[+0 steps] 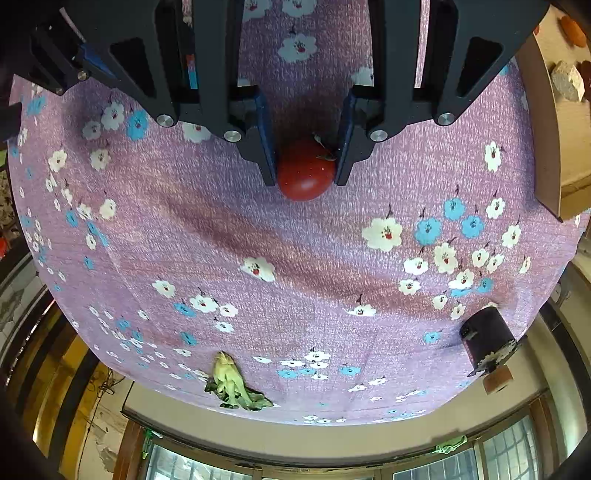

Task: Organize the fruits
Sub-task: 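Grasp the red tomato with the left tool while the right tool grasps the orange, then carry the tomato and orange into the tray and open both tools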

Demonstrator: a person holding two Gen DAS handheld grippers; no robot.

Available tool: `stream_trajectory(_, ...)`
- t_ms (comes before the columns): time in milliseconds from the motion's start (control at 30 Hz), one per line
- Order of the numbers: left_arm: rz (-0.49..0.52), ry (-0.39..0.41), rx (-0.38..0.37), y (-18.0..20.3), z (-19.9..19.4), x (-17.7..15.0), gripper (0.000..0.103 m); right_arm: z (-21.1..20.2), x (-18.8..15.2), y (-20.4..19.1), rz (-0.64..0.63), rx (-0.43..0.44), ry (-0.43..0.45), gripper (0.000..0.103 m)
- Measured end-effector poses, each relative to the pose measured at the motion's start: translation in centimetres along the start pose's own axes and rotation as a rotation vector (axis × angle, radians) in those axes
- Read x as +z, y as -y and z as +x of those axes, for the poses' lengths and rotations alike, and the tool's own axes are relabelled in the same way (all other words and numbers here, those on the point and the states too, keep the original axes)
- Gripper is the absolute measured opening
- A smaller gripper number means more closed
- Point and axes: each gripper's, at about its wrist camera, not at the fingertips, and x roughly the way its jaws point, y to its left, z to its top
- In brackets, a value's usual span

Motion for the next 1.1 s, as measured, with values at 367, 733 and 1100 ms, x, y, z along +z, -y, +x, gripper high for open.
stream_trajectory(367, -0.084, 0.052, 0.014, -3.1, -4.8, -4.0, 0.027, -2.0, -0.6, -1.6, -0.013, 0.021, 0.023, 0.034)
stream_trajectory(733, -0.115, 0.118, 0.047, -6.0, -10.0, -7.2, 0.027, -2.7, -0.7, -5.7, -0.064, 0.073, 0.04, 0.034)
stream_trajectory(1100, -0.155, 0.136, 0.065, -9.1, -12.1, -9.4, 0.028, -3.2, -1.0, -9.7, -0.12, 0.11, 0.045, 0.034)
